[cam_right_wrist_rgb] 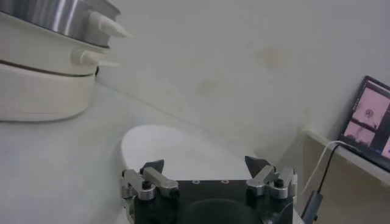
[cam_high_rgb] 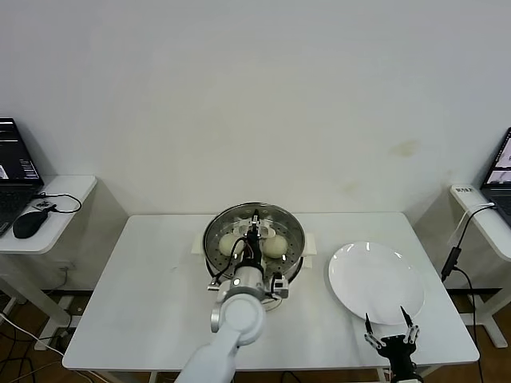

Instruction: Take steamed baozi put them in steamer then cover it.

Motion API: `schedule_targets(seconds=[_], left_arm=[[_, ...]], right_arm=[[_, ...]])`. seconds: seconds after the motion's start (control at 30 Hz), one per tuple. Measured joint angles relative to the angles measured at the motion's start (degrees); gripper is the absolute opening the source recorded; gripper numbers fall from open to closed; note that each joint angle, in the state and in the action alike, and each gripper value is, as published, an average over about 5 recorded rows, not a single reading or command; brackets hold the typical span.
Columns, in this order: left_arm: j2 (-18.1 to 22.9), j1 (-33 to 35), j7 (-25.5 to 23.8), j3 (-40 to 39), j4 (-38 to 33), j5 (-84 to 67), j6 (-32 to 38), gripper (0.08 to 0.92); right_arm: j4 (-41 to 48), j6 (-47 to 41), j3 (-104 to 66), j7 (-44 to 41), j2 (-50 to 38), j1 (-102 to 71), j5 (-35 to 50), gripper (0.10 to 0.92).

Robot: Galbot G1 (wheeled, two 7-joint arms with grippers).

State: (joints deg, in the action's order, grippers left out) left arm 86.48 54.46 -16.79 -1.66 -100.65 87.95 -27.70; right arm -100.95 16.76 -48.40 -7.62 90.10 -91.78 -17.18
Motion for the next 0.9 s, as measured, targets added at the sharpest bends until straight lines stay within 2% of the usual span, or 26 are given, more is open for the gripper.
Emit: schedule_targets(seconds=[0.17,0.33,0.43,0.67,0.77,0.9], left_arm=[[-1.1,1.52,-0.12,0.46,-2.75,-0.78,0.1,0.561],[-2.95,4.04,0.21,1.22,-6.72,-2.11,0.48,0.733],[-4.36,6.06,0.71,1.91,-9.78,-3.42,0.81,0.798],[-8.58,12.97,3.4,5.63,-18.84,-11.2,1.94,0.823],[-10.74,17.16,6.6,9.45,-21.85,-18.5,3.76,0.823],[-13.01,23.09,12.21,17.03,-23.15,-32.25,9.69,0.823]], right_arm=[[-0.01,-0.04,0.12,-0.09,0.03,-0.15,-0.12,0.823],[-0.08,-0.05,-0.05,-0.1,-0.24,-0.45,0.01,0.823],[-0.12,-0.09,-0.13,-0.12,-0.49,-0.57,0.25,0.823],[-0.08,0.02,0.07,-0.22,-0.76,-0.79,1.06,0.823],[-0.24,0.22,0.29,-0.32,-0.99,-1.12,1.72,0.823],[-0.79,0.42,0.69,-0.44,-1.41,-1.71,2.79,0.823]])
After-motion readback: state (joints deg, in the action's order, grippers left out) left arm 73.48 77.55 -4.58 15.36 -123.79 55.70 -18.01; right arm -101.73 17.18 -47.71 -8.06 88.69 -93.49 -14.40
